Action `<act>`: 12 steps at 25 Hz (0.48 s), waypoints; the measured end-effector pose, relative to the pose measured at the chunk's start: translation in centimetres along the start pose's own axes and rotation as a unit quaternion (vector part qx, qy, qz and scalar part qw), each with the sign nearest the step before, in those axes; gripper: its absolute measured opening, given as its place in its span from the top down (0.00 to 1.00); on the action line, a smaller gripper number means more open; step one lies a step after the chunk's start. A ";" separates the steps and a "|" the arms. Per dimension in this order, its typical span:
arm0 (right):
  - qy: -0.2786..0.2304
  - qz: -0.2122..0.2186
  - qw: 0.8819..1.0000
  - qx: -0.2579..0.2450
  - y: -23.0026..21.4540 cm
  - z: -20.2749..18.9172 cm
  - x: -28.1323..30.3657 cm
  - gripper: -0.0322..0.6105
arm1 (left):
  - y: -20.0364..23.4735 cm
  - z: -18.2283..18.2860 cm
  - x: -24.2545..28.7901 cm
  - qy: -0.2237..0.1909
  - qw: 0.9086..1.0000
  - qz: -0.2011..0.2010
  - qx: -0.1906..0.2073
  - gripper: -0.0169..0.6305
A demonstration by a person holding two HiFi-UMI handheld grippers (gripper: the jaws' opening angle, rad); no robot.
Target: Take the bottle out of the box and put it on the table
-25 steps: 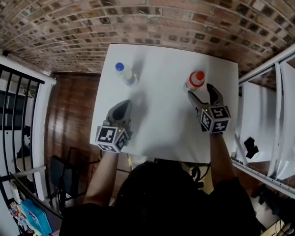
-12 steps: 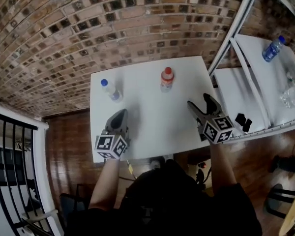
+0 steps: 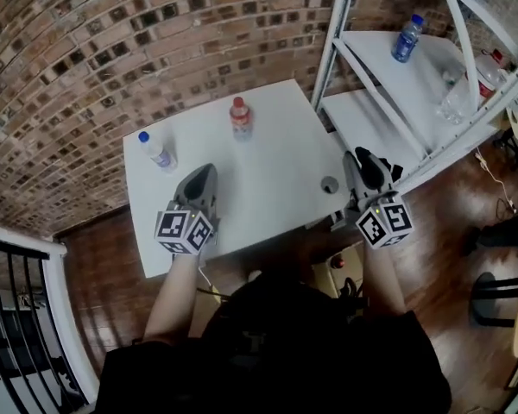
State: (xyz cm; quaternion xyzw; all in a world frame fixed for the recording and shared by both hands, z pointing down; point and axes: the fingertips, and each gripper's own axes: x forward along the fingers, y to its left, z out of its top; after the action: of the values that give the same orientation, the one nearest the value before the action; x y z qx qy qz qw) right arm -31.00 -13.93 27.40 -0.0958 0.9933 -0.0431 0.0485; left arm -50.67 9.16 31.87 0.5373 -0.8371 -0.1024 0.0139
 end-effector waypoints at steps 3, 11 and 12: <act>-0.008 -0.020 1.000 -0.009 -1.1 1.3 -3.5 0.81 | -3.8 -0.5 0.5 0.004 0.999 -0.038 0.002 0.97; -0.009 -0.073 0.997 0.018 -5.5 2.6 -13.5 0.94 | -12.1 -0.5 2.7 -0.008 0.997 -0.082 -0.010 0.97; -0.008 -0.077 0.997 0.023 -5.7 2.6 -14.5 0.94 | -13.0 -0.4 3.0 -0.010 0.996 -0.089 -0.009 0.97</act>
State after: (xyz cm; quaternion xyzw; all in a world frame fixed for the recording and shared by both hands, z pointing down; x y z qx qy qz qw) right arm -15.45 -16.92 26.61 -0.1716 0.9812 -0.0690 0.0557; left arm -40.19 1.16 29.61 0.6088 -0.7848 -0.1161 0.0016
